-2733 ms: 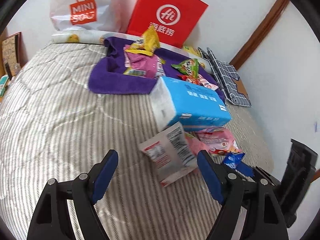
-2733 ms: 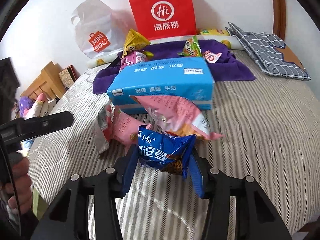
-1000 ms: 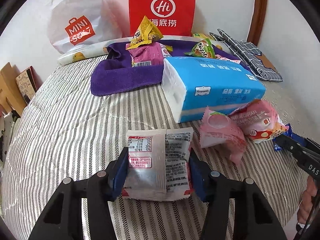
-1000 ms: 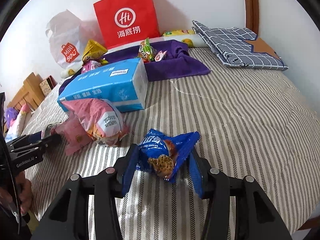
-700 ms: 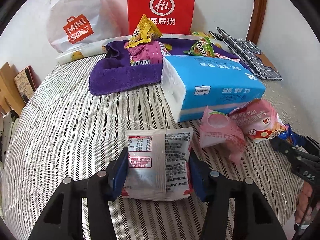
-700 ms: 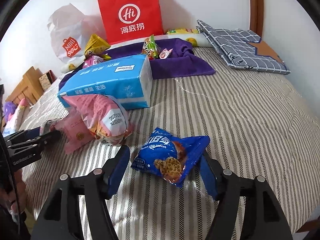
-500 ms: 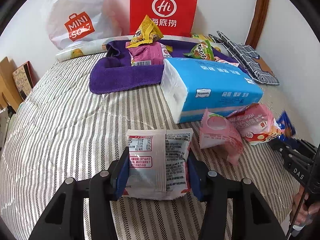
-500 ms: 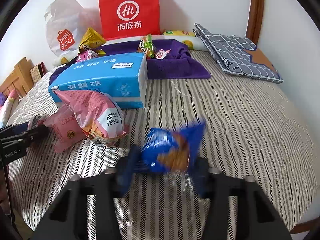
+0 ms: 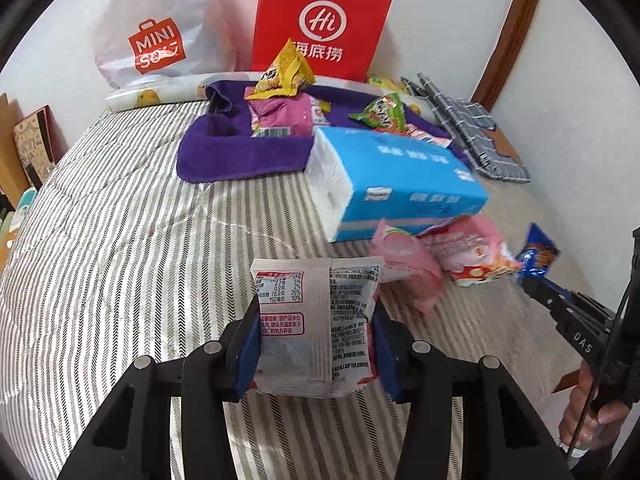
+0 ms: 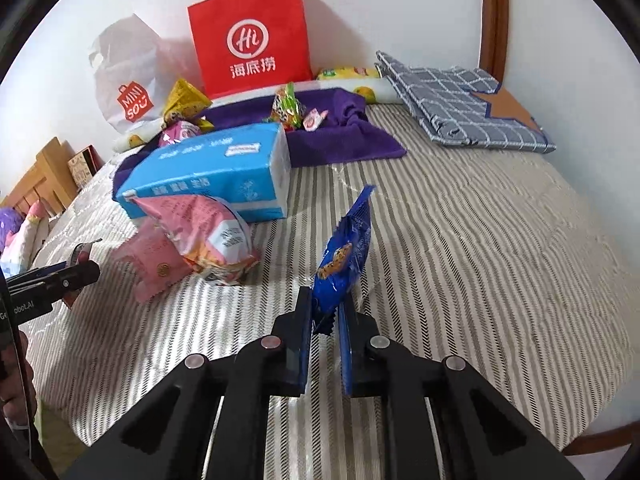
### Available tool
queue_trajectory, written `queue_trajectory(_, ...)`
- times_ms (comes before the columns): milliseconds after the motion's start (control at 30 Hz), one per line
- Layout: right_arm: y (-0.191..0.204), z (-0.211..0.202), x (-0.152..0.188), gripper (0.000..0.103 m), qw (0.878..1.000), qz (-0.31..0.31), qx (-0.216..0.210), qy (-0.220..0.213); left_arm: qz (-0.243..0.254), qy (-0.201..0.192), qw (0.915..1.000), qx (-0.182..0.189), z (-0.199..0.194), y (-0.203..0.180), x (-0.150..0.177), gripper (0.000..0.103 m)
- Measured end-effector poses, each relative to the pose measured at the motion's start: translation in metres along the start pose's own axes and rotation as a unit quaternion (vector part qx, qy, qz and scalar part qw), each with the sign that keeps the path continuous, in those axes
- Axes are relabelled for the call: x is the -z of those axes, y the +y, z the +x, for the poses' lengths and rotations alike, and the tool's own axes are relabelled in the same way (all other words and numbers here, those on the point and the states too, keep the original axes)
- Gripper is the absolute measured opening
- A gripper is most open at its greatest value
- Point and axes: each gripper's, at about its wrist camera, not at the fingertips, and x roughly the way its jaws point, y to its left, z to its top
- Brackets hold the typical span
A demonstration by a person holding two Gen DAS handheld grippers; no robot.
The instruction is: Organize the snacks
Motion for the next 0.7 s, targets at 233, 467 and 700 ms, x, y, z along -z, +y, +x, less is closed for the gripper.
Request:
queue_trajectory(233,0.006,-0.007,0.002,0.013,1.000,-0.007,-0.012,0.004,0.004,-0.011,0.9999,0.005,-0.018,-0.006,-0.002,0.047)
queue_trajectory(467,-0.002,0.002,-0.003,0.040,1.000,0.005,-0.006,0.005,0.002,-0.011,0.9999,0.002,-0.022,-0.005,-0.009,0.047)
queue_trajectory(700,-0.005,0.026,-0.013,0.040,1.000,0.007,-0.010,0.015,0.003,-0.005,1.0000,0.000,-0.016,-0.006,-0.020,0.047)
